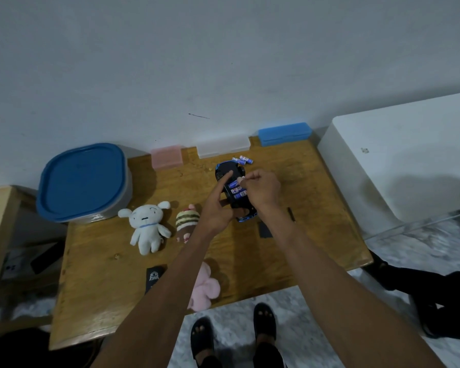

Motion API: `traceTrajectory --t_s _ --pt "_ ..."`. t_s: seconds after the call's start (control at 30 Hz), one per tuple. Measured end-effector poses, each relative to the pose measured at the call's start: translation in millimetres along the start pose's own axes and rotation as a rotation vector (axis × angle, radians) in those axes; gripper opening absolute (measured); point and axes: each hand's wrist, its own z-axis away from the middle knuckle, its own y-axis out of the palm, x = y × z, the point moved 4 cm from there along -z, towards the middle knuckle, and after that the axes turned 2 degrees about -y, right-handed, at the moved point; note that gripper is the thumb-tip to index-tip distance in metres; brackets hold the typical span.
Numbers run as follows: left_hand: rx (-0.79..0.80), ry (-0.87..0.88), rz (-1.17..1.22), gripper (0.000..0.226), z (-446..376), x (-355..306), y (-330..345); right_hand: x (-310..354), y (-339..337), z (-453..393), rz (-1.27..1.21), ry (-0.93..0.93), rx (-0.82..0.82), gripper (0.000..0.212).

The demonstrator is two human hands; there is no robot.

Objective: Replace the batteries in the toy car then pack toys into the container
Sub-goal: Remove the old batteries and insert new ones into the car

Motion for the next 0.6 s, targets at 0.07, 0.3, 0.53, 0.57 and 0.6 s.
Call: traceTrajectory --t_s 0.07,0.3,0.53,0.57,0.6 --pt "0.005 -0.004 0.013 0.102 -1 0 0 4 -2 3 -0.017 -0.046 -0.013 0.011" --pt "0.041 0.009 0.036 0.104 -6 -3 0 21 -13 12 -0.143 -0.216 -0.088 0.015" --pt "0.049 0.023 0.005 0.106 -6 -10 -9 29 -7 -7 0.193 -0.345 0.165 0.008" --pt "0.051 0.019 0.007 0.106 -6 -11 -9 28 -5 -7 0.271 -0.369 0.217 0.007" --pt "0.052 0.014 0.013 0.106 -5 -12 -10 27 -2 -7 0.344 -0.386 0.264 0.009"
